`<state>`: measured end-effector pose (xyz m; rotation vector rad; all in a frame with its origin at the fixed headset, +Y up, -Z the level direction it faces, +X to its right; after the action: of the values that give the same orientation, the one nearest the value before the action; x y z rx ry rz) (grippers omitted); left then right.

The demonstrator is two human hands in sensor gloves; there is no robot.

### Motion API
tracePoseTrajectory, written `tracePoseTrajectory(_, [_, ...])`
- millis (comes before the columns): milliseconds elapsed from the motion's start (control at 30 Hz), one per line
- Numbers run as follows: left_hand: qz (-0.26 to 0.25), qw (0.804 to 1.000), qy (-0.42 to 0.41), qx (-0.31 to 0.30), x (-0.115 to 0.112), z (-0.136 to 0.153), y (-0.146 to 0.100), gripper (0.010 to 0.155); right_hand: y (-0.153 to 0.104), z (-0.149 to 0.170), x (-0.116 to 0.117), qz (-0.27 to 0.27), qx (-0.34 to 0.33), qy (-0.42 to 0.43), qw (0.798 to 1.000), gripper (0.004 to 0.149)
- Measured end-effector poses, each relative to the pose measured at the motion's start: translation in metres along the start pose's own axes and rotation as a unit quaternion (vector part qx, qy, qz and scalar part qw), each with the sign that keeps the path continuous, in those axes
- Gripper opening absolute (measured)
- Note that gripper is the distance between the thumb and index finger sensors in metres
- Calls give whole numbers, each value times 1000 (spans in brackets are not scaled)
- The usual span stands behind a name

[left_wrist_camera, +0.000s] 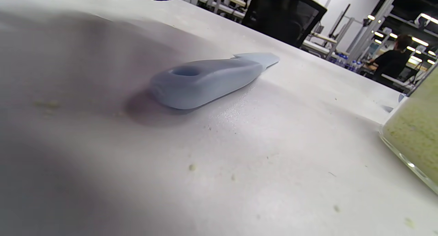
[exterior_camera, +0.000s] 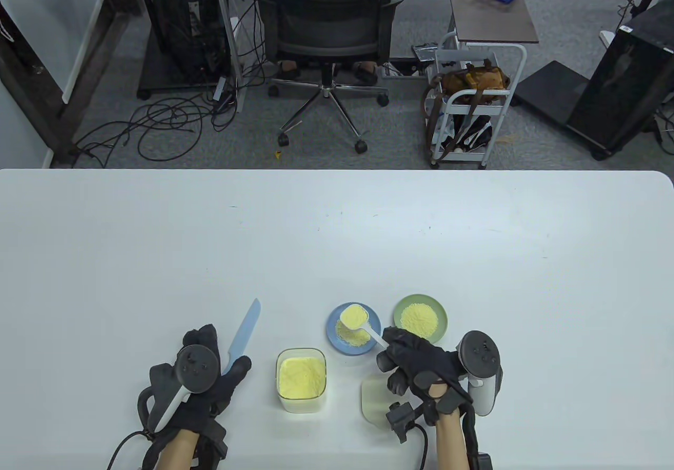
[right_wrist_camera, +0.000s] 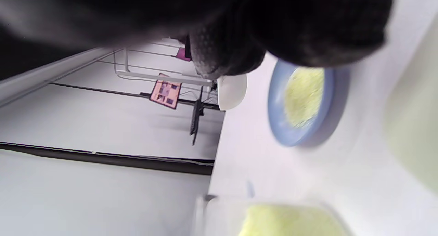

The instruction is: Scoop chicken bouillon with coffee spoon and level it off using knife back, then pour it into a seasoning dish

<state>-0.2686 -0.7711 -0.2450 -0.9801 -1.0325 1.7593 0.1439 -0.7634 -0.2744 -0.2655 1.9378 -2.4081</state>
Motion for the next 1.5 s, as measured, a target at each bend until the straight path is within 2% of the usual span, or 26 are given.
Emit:
tracePoseTrajectory(400, [6,1000,-1,-2,0,-1,0,97,0,-2,5,38,19,-128,991,48])
tracePoseTrajectory(867, [7,1000,-11,-6,0,-1,0,97,-2,-6,7,39,12,-153,987,47])
tracePoseTrajectory(1000, [6,1000,-11,-6,0,-1,0,97,-2,-6,6,38,7,-141,989,48])
tracePoseTrajectory(1133, [8,1000,-10,-6,0,-1,0,97,-4,-8,4,13,-6,-90,996,48])
tracePoseTrajectory(1367, [3,1000,-15,-8,0,-1,-1,97,-13,-14,-9,15,-9,-59,998,45])
tracePoseTrajectory(1500, [-22,996,-68,-59,3,-11,-7,99,-14,-12,-12,-29,3,-32,999,42])
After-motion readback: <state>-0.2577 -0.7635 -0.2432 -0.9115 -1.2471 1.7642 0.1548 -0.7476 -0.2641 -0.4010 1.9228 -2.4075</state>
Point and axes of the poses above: the tracker on the back of each hand, its own z axis roughly to the little-finger side, its own y axis roughly from the wrist to the fingertips, x = y × z, the point moved 2 cm from there along y, roughly from the wrist to the fingertips, and after that the axes turned 9 degrees about x, right-handed, at the moved point
